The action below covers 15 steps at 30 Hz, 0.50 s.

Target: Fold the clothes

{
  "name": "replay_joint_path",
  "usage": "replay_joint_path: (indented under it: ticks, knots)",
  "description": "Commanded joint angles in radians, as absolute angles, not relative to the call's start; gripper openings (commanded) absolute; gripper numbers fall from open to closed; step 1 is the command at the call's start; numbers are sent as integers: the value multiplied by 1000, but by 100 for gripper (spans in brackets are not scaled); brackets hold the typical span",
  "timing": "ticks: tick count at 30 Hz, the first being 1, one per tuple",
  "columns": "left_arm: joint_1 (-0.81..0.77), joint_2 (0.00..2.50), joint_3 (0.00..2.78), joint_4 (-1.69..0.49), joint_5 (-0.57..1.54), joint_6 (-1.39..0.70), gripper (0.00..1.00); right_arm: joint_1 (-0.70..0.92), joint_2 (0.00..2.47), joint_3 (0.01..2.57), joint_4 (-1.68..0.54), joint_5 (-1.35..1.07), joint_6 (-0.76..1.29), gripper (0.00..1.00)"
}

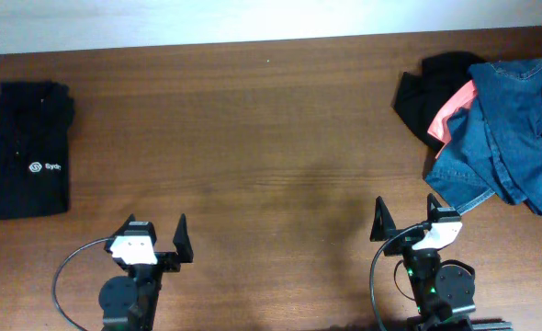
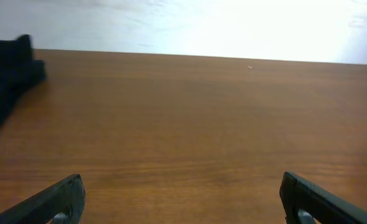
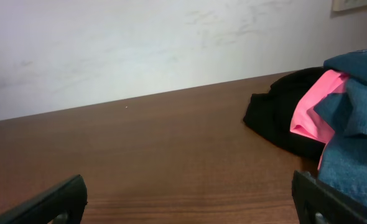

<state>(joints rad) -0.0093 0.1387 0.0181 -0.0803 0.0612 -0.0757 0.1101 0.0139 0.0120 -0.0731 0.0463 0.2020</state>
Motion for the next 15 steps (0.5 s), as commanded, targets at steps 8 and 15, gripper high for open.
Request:
replay_joint_path:
  ticks: [8, 15]
  knots:
    - [-10, 112, 9, -84, -4, 50, 100, 101, 3, 6, -79, 44, 196, 99]
    - [-10, 64, 9, -84, -3, 61, 100, 101, 4, 6, -79, 44, 196, 99]
